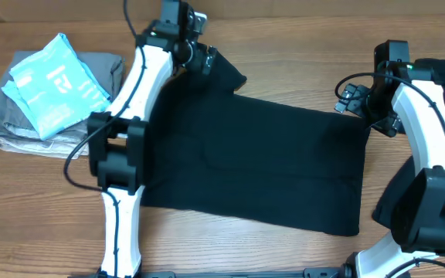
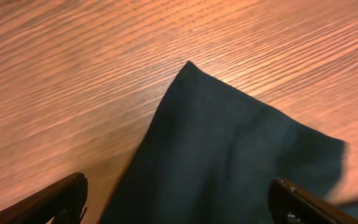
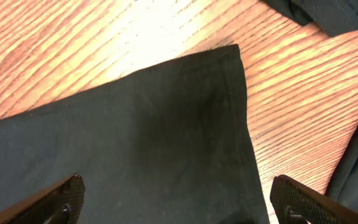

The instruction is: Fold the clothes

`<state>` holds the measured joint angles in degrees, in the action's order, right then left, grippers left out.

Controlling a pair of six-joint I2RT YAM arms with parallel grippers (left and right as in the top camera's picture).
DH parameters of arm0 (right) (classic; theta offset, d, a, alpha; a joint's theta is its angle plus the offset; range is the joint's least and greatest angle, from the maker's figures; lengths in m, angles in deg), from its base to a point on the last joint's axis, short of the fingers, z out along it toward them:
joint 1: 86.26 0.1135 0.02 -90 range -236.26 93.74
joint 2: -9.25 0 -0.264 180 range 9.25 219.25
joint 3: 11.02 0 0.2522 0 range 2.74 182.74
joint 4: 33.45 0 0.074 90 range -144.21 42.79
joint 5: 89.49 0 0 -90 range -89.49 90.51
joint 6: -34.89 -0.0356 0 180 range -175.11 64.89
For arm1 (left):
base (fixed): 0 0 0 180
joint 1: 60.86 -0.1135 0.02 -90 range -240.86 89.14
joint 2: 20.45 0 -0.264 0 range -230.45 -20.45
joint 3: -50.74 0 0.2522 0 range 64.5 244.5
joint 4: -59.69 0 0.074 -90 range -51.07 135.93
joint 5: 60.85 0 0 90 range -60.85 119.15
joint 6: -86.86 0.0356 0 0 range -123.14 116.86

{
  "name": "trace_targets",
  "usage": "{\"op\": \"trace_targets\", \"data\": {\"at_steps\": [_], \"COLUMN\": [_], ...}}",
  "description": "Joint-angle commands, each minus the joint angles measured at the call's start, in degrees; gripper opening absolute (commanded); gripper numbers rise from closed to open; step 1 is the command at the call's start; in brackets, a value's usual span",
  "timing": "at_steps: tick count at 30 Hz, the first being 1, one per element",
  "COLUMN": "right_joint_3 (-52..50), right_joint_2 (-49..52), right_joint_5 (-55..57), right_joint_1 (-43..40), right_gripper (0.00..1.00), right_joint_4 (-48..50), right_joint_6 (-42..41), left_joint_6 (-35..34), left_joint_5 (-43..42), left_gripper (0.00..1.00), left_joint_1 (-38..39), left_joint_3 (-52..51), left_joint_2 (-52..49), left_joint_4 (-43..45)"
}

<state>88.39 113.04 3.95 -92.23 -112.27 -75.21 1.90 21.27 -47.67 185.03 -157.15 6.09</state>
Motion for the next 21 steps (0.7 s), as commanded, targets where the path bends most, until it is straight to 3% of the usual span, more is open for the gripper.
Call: {"op": "trace_targets", "data": {"at_steps": [1, 6, 13, 21], "right_joint_3": [-0.1, -0.1, -0.1, -0.1], "right_joint_2": [0.1, 0.1, 0.1, 0.1], "right_joint_5": [1.0, 1.0, 1.0, 1.0], "right_joint_1": [-0.3, -0.3, -0.3, -0.3], "right_gripper": [1.00, 1.00, 1.00, 1.00], "right_joint_4": [0.3, 0.1, 0.4, 0.7], "right_joint_6": [0.7, 0.7, 0.7, 0.7], "left_joint_6": [5.9, 10.9, 11.2, 4.5], "left_joint_5": [2.3, 7.5, 9.8, 7.7], "left_gripper": [0.93, 0.93, 0.90, 0.90], "left_joint_1": [2.2, 4.4, 4.9, 2.3], "left_joint_3": [0.3, 0.3, 0.3, 0.3], "left_joint_2": [-3.3, -7.0, -10.1, -12.9], "left_joint_4": [3.1, 9.0, 13.0, 14.6]}}
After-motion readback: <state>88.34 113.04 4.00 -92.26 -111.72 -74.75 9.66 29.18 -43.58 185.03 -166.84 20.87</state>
